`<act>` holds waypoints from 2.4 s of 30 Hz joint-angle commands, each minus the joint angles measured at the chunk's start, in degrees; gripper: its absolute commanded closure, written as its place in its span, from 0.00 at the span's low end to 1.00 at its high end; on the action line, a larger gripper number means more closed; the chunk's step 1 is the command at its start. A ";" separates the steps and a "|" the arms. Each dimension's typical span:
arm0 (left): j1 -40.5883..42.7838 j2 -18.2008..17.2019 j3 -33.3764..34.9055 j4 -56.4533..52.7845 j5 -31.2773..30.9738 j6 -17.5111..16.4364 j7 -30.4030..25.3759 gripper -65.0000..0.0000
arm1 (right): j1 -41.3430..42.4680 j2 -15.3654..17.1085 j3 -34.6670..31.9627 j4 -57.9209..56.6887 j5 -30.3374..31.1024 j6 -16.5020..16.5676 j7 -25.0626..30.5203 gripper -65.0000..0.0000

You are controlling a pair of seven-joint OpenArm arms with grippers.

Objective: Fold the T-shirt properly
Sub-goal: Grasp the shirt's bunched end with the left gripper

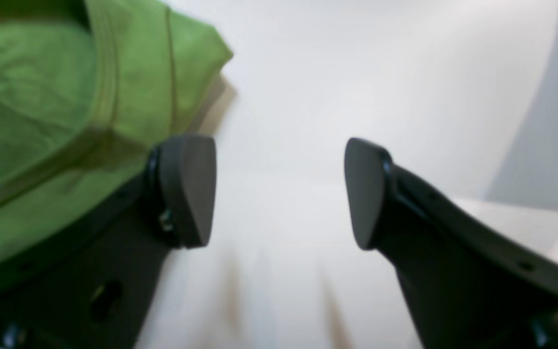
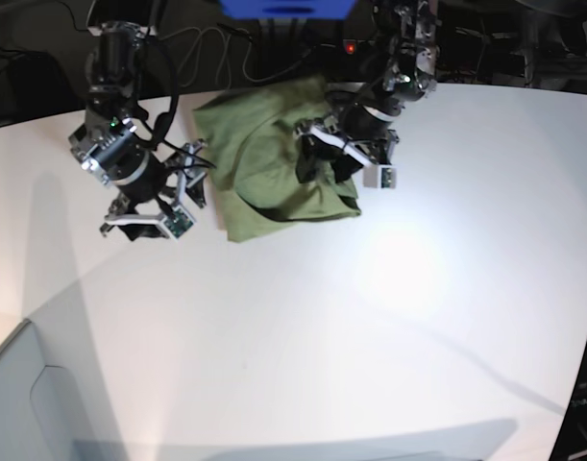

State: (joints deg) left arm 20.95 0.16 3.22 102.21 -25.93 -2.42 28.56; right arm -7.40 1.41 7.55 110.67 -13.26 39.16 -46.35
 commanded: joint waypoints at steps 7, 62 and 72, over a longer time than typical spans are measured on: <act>-1.21 0.06 -0.28 1.39 -0.57 -0.71 -1.17 0.62 | 0.41 0.22 -0.04 0.14 0.55 0.84 1.12 0.38; 6.61 -1.70 -6.70 6.23 -0.57 -0.71 -0.91 0.61 | 0.15 0.13 -0.30 0.23 0.55 0.84 1.12 0.38; 6.70 -1.09 -6.34 1.92 -0.57 -0.71 -0.91 0.58 | 0.15 0.13 -0.30 0.23 0.64 0.84 1.12 0.38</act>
State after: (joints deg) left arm 27.64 -0.97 -3.18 103.15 -25.96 -2.63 28.73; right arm -7.86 1.30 7.33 109.95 -13.26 39.16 -46.37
